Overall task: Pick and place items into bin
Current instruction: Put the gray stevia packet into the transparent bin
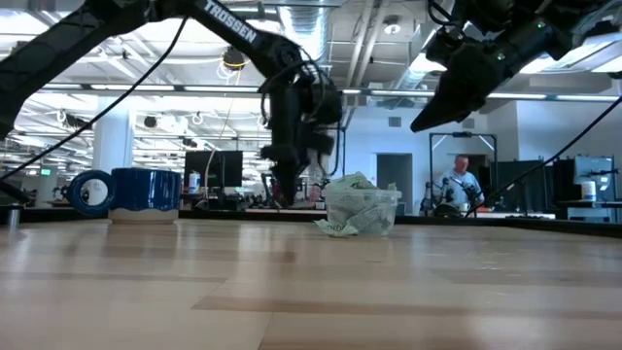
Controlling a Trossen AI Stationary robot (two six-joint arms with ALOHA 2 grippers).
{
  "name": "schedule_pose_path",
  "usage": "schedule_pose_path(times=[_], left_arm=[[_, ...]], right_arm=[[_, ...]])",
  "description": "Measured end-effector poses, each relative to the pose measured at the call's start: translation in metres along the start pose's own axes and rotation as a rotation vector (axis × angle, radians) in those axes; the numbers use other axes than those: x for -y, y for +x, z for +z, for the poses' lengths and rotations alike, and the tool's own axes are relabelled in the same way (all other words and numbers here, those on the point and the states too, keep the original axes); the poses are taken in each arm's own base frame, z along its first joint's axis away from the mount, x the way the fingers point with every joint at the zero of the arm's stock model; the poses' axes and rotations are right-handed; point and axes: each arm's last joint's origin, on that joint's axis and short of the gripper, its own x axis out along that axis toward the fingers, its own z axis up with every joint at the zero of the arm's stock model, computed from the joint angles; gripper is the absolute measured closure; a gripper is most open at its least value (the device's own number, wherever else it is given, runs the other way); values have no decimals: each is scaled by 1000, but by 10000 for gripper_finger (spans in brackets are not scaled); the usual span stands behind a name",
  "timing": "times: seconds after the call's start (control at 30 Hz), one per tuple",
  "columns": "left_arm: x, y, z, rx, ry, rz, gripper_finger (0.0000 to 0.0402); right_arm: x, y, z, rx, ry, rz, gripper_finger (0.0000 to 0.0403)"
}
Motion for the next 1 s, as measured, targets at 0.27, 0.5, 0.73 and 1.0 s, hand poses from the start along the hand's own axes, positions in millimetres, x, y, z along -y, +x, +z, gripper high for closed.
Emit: schedule_pose_path(times=[0.27, 0.5, 0.73, 1.0], left_arm=[[29, -39, 38, 137, 60, -22, 401], [63, -61, 56, 143, 80, -48, 401], [105, -61, 69, 163, 127, -111, 401], [127, -52, 85, 192, 134, -17, 401]], right_arm=[[0, 0, -5, -49, -2, 3, 327], [0, 0, -5, -50, -3, 3, 327], [0, 0, -5, -51, -3, 3, 327], [0, 0, -5, -53, -3, 3, 327]])
